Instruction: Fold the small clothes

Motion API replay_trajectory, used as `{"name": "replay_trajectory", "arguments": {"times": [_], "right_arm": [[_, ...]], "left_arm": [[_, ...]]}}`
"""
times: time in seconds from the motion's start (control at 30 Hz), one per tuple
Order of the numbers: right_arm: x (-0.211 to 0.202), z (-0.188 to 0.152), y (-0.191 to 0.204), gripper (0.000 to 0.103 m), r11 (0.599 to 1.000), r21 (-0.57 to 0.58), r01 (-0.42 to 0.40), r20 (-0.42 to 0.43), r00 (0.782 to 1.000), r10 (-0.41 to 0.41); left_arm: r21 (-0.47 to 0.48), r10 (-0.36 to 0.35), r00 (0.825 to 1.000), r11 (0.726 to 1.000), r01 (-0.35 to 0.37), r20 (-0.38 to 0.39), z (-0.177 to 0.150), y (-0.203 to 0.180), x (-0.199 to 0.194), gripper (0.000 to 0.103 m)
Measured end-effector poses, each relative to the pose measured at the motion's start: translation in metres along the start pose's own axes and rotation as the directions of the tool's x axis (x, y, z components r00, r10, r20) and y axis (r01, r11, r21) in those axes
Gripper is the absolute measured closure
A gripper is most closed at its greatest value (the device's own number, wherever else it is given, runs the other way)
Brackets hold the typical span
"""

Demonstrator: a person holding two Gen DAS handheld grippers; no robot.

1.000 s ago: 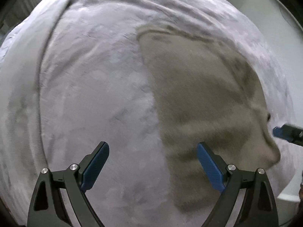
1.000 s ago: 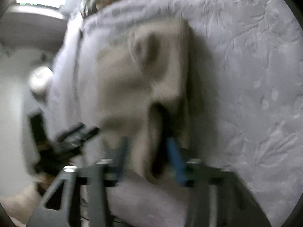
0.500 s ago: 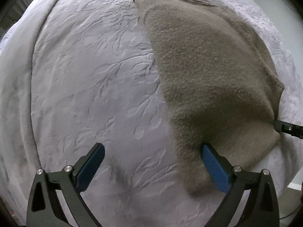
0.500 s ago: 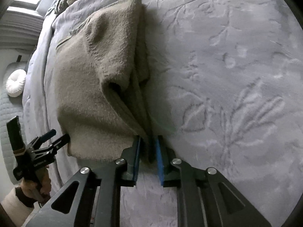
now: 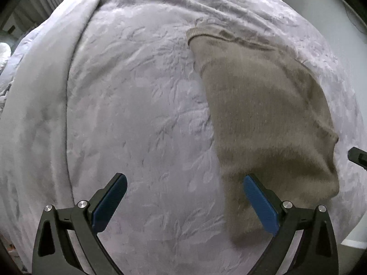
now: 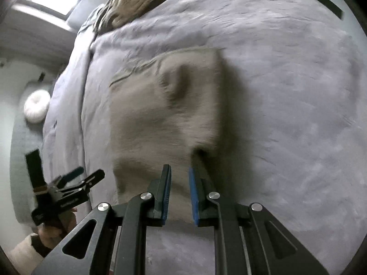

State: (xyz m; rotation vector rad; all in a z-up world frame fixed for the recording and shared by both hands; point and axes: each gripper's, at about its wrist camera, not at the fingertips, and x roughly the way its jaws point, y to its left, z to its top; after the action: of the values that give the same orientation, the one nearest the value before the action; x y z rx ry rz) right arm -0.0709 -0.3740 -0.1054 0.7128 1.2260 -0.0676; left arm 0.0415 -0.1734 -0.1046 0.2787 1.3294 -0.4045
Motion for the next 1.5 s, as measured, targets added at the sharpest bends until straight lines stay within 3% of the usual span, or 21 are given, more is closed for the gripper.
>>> {"name": "replay_trajectory", "arguments": {"times": [0.13,0.23,0.57,0.93,1.0,1.07,1.13,1.23,1.37,1.5], "right_arm": [[0.028,0.004,-0.018,0.087,0.997,0.048,0.054,-0.051,0.997,-0.052],[0.022,-0.001,-0.037,0.097,0.994,0.101,0.029,-0.051,0.998,-0.024],[-0.015,-0.022,-0.067,0.091,0.979,0.198,-0.056,-0.033,0.997,0.064],[-0.014,-0.030,-0.074,0.091,0.965,0.256,-0.058,-0.043,0.997,0.071],[-0.015,-0.028,-0.072,0.085,0.968,0.244,-0.058,-0.041,0.997,0.070],[-0.015,-0.025,-0.070,0.057,0.971,0.233,-0.055,-0.042,0.997,0.066],[-0.015,-0.022,-0.067,0.047,0.974,0.221,-0.056,-0.039,0.997,0.066],[-0.015,-0.019,-0.064,0.046,0.976,0.211,-0.054,-0.042,0.997,0.064],[-0.013,-0.017,-0.061,0.037,0.978,0.201,-0.057,-0.042,0.997,0.066],[-0.010,-0.015,-0.061,0.036,0.979,0.197,-0.052,-0.049,0.997,0.063]], "left_arm": [[-0.002,0.002,1.000,1.000,-0.002,0.006,0.002,-0.001,-0.003,0.001],[0.001,0.002,1.000,1.000,-0.002,0.005,0.002,-0.006,-0.004,0.001],[-0.013,-0.004,1.000,1.000,0.004,-0.009,0.012,-0.006,0.000,0.001],[-0.038,-0.034,0.997,0.999,0.031,-0.062,0.019,-0.007,0.007,0.001],[-0.068,-0.060,0.995,0.996,0.055,-0.082,0.021,-0.004,0.009,0.001],[-0.095,-0.080,0.993,0.993,0.071,-0.091,0.024,-0.001,0.011,0.001],[-0.104,-0.088,0.991,0.992,0.078,-0.099,0.026,0.001,0.012,0.001],[-0.108,-0.097,0.990,0.991,0.085,-0.106,0.028,0.002,0.014,0.001],[-0.127,-0.116,0.987,0.987,0.101,-0.115,0.028,0.003,0.015,0.001],[-0.141,-0.120,0.986,0.985,0.103,-0.117,0.027,0.003,0.016,0.001]]}}
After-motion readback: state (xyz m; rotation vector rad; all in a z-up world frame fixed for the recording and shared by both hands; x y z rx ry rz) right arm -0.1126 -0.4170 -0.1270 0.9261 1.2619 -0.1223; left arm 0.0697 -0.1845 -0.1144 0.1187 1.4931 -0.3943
